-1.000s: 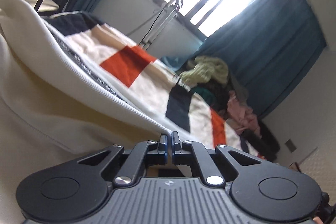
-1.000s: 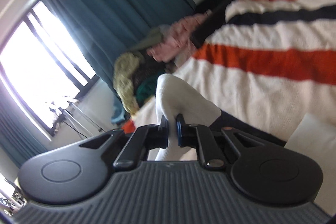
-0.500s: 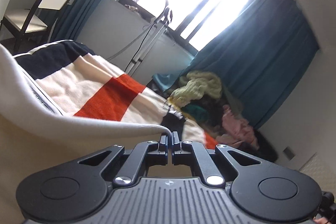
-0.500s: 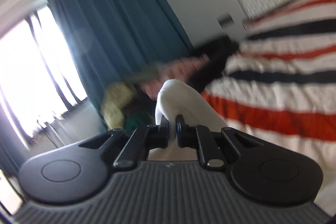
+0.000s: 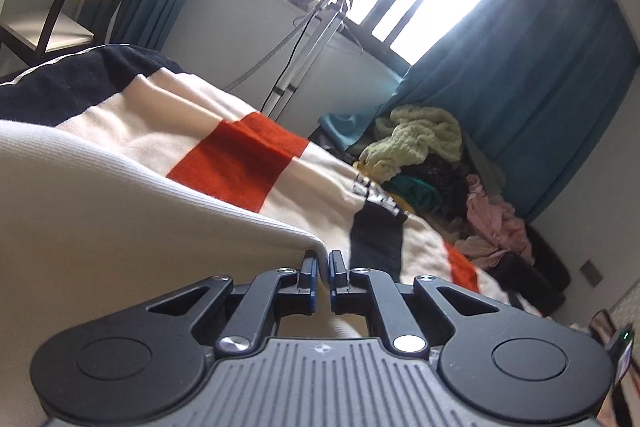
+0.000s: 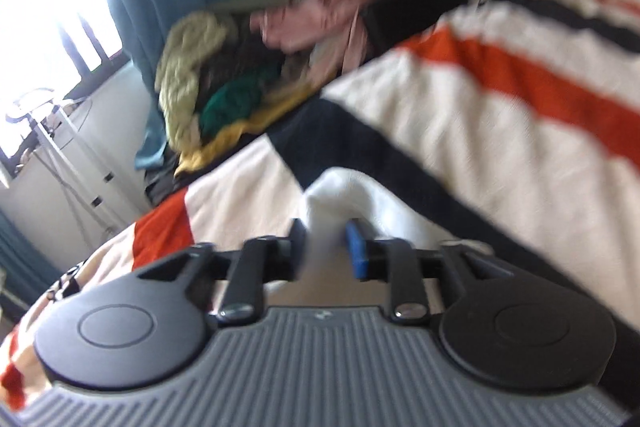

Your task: Fold clothes

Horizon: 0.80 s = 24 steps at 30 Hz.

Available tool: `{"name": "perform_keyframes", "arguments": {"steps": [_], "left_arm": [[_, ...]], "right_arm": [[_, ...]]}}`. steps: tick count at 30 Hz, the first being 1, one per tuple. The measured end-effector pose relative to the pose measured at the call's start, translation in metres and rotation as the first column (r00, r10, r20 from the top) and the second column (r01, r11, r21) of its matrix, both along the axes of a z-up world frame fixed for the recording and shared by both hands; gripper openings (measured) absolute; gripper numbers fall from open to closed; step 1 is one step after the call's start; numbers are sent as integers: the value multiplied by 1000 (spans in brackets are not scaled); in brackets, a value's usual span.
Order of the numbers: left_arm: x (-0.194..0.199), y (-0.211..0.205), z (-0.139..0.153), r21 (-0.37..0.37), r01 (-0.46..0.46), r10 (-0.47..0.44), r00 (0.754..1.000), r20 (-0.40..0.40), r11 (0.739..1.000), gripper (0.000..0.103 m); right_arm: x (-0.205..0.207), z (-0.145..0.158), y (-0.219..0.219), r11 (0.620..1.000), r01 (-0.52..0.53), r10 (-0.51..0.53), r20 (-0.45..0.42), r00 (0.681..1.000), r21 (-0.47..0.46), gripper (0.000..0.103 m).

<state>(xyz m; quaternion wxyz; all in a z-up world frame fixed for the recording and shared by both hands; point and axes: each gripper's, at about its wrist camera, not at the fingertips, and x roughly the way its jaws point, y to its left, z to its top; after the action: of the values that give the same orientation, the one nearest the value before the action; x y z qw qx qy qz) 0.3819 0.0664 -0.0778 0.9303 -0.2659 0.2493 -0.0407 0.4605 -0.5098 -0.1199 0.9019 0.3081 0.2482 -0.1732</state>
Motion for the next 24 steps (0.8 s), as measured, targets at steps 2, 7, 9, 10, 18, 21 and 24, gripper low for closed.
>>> {"name": "perform_keyframes", "arguments": {"steps": [2,7,9,10,18,21,24], "left_arm": [[-4,3,-2,3,-3,3,1000,-12,1000,9],[-44,6,5,33,64,-63,998,-22,997,25],[-67,7,7,46,74,-73,997,-27,996,32],[-78,8,8,28,76,-75,996,-43,997,33],[-132,16,0,-209,70,-104,982,-156,975,46],[-133,26,-18,-370,38,-122,971,-207,928,46],[-122,32,-44,-505,-25,-119,961,-250,863,46]], "right_arm": [[-6,4,-5,996,-74,71,56,996,47,67],[-50,18,-10,981,-150,129,164,978,124,82],[-76,14,-14,974,-120,82,194,978,192,82],[-90,10,-16,968,-97,50,203,978,231,83],[-154,-41,-25,901,1,-82,168,982,434,37],[-145,-53,-25,903,8,-60,108,992,429,28],[-126,-60,-29,900,1,-54,107,993,437,26]]}}
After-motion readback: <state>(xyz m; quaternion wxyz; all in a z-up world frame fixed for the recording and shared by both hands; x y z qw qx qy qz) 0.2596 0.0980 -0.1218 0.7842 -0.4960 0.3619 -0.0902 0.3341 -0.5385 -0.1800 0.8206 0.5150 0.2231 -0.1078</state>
